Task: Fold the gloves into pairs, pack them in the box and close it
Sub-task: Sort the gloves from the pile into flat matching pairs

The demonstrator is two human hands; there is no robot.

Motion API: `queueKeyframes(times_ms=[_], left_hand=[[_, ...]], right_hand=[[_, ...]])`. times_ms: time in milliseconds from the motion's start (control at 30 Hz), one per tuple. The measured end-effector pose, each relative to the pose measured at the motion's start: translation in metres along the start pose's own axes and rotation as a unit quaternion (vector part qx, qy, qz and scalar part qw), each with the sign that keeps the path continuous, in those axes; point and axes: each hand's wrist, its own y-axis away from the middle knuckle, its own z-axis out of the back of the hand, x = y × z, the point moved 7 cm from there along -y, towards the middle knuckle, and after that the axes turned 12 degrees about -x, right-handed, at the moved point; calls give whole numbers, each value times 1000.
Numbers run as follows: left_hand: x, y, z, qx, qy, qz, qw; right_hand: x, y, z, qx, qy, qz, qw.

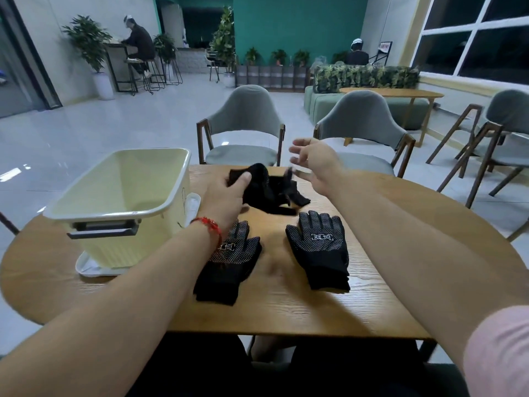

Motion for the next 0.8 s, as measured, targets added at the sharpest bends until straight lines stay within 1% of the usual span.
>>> queueKeyframes(times_ms=[33,67,100,133,200,267,333,400,433,500,600,700,800], left_hand=[[-18,-3,4,-10,-84,-99,992],[-36,-5,5,-12,-157,-189,969],[-53,-7,4,-7,-213,-259,942],[-69,-8,2,7,-254,-305,918],[-95,-10,-2,41,-318,-361,875],[-112,-11,-5,69,-367,-393,840],[-120,-11,-5,93,-380,-413,823],[-120,-9,-3,98,-397,-430,805],[-117,-8,-2,94,-416,-440,790],[-103,-4,-3,104,-444,-460,762],[-80,9,-1,143,-441,-486,741],[-71,15,6,115,-435,-534,716],[-63,28,12,98,-418,-572,699]], right_hand=[[-2,1,6,-44,35,5,998],[-3,4,9,-64,60,11,996],[-4,9,7,-54,69,14,996],[-5,16,3,-23,62,5,998],[-8,38,-13,83,31,-50,995],[-12,63,-27,192,34,-92,976],[-18,81,-39,281,43,-118,951],[-26,93,-51,347,32,-146,926],[-29,97,-56,366,20,-158,917],[-36,103,-67,381,-1,-177,908],[-43,103,-78,375,-34,-193,906],[-50,98,-85,341,-85,-207,913],[-57,94,-89,299,-157,-214,917]])
